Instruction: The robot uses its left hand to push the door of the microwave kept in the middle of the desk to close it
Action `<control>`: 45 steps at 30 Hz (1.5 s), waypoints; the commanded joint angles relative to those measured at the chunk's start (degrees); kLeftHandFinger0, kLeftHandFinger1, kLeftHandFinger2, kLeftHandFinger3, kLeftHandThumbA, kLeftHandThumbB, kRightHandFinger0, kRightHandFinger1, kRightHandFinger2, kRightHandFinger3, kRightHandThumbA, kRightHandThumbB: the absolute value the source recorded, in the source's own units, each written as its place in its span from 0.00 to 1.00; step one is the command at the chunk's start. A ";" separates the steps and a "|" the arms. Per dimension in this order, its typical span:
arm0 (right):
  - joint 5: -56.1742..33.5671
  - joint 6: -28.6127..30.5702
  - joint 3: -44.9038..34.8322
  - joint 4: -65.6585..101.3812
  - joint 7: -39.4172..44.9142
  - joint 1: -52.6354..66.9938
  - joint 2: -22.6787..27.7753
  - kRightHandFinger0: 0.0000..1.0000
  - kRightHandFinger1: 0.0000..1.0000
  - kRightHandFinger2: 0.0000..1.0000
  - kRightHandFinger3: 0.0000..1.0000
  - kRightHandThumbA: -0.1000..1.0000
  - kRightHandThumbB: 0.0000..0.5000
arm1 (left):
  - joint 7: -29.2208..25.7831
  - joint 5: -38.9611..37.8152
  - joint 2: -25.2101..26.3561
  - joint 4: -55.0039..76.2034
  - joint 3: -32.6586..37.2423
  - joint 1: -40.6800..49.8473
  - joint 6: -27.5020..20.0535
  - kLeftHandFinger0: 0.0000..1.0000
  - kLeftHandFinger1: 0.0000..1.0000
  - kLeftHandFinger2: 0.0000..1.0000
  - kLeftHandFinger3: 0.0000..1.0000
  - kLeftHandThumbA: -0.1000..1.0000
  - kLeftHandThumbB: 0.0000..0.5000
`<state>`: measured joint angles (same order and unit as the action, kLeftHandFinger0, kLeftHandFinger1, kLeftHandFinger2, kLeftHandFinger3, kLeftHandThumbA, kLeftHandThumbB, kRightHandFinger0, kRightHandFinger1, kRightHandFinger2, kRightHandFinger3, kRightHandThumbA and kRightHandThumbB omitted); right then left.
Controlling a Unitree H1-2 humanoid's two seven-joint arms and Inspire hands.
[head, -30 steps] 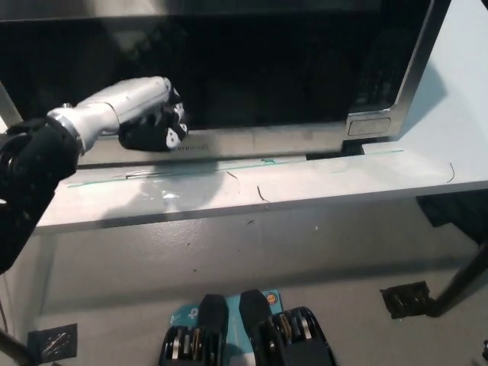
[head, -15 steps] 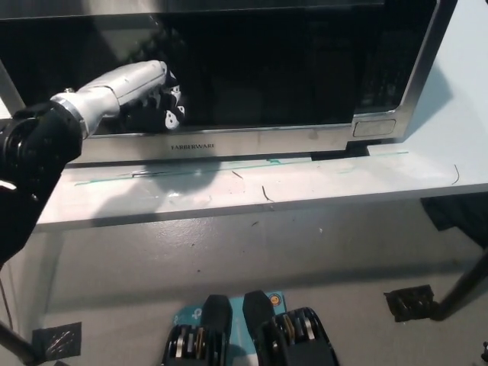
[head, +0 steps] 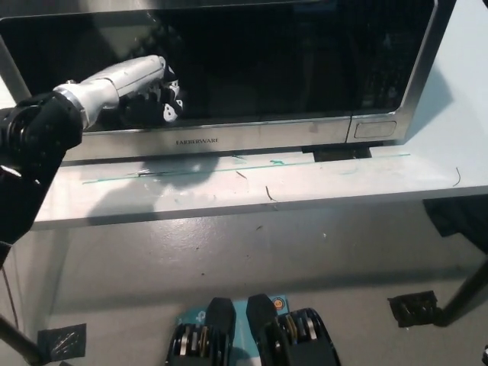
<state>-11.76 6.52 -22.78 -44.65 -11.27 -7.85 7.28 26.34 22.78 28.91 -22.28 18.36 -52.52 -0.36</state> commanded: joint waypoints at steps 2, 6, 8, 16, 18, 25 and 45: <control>-0.50 2.23 0.29 0.80 0.54 -0.63 0.75 0.66 0.68 0.74 0.85 0.24 0.09 | -13.95 3.34 3.47 -10.80 -6.92 -9.27 2.69 0.35 0.40 0.49 0.49 0.00 0.34; -0.57 2.42 0.41 1.18 0.79 -0.55 0.84 0.64 0.67 0.73 0.83 0.25 0.09 | -13.47 3.12 3.20 -3.67 -8.45 -5.31 2.39 0.19 0.27 0.39 0.47 0.00 0.39; -0.23 3.38 0.65 0.04 0.91 -1.04 1.18 0.66 0.68 0.73 0.84 0.24 0.09 | -11.75 2.69 3.19 3.23 -9.66 -1.68 2.42 0.25 0.32 0.42 0.49 0.00 0.39; -0.70 2.67 0.47 0.80 0.92 -0.51 1.14 0.63 0.66 0.72 0.81 0.23 0.11 | -7.34 -1.31 -0.18 26.36 -16.48 14.03 4.41 0.03 0.12 0.25 0.36 0.00 0.37; -0.88 2.41 0.30 0.91 0.70 -0.64 0.98 0.63 0.65 0.72 0.83 0.22 0.12 | -6.96 -2.22 -0.72 32.32 -17.54 19.60 3.35 0.05 0.13 0.23 0.34 0.00 0.36; -0.70 1.81 0.39 0.61 0.41 -1.27 1.32 0.57 0.57 0.65 0.80 0.20 0.12 | -10.63 -3.92 -3.46 37.26 -20.82 32.01 -5.58 0.05 0.12 0.21 0.31 0.00 0.40; -0.80 1.04 0.94 -0.56 0.48 -2.72 2.15 0.49 0.49 0.57 0.74 0.18 0.12 | -28.06 -3.30 -13.90 9.06 -26.18 47.22 -24.92 0.11 0.17 0.28 0.33 0.00 0.25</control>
<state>-12.27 6.73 -22.09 -45.68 -11.26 -9.01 8.18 4.94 19.59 14.40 -10.30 -6.81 -4.44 -17.50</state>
